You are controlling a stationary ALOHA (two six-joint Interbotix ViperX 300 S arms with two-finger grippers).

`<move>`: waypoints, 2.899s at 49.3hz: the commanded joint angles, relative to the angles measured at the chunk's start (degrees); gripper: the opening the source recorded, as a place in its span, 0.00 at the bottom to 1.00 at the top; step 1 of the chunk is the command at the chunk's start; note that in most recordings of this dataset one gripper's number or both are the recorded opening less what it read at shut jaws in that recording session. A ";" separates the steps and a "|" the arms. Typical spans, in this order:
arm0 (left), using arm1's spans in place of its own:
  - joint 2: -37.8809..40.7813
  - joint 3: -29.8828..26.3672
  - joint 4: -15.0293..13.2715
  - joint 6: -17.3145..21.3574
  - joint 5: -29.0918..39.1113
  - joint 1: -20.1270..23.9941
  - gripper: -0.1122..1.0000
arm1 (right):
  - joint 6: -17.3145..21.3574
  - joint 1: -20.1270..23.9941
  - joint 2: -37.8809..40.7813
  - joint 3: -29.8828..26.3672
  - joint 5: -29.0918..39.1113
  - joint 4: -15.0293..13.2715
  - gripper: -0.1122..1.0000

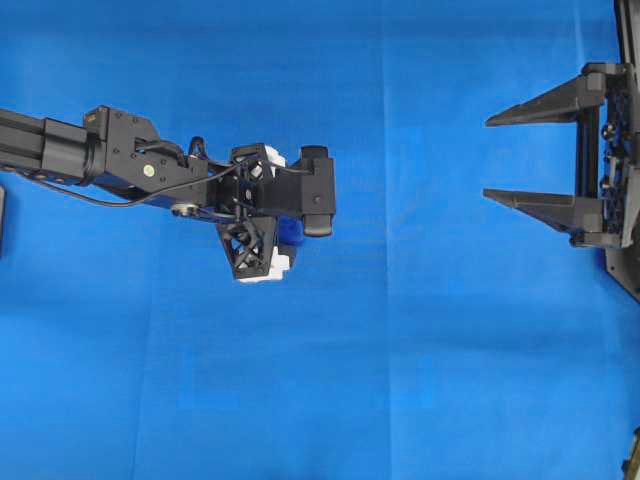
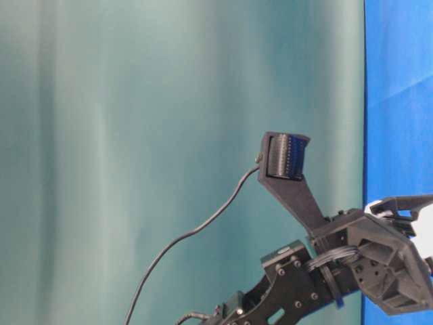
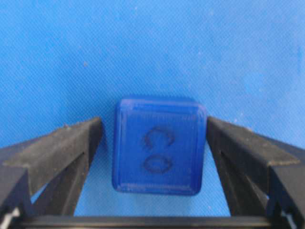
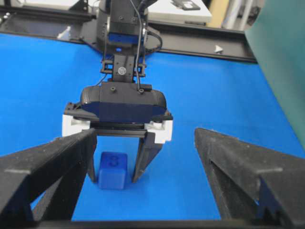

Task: Handover the blue block to the right arm after grasping it with the left arm, then place it in the designated position.
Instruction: 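Lower the left gripper around the blue cube, then close the left gripper on the blue cube and lift it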

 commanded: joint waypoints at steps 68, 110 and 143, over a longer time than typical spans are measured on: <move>-18.46 -8.61 0.09 0.44 22.24 -0.18 0.51 | 0.09 -0.35 0.35 -1.41 -0.26 0.18 0.98; -27.51 -20.04 0.18 0.44 38.85 -0.18 0.51 | 0.09 -0.35 0.44 -1.41 -0.09 0.18 0.98; -27.60 -19.86 0.44 0.26 38.85 -0.18 0.51 | 0.09 -0.35 0.53 -1.41 0.35 0.18 0.98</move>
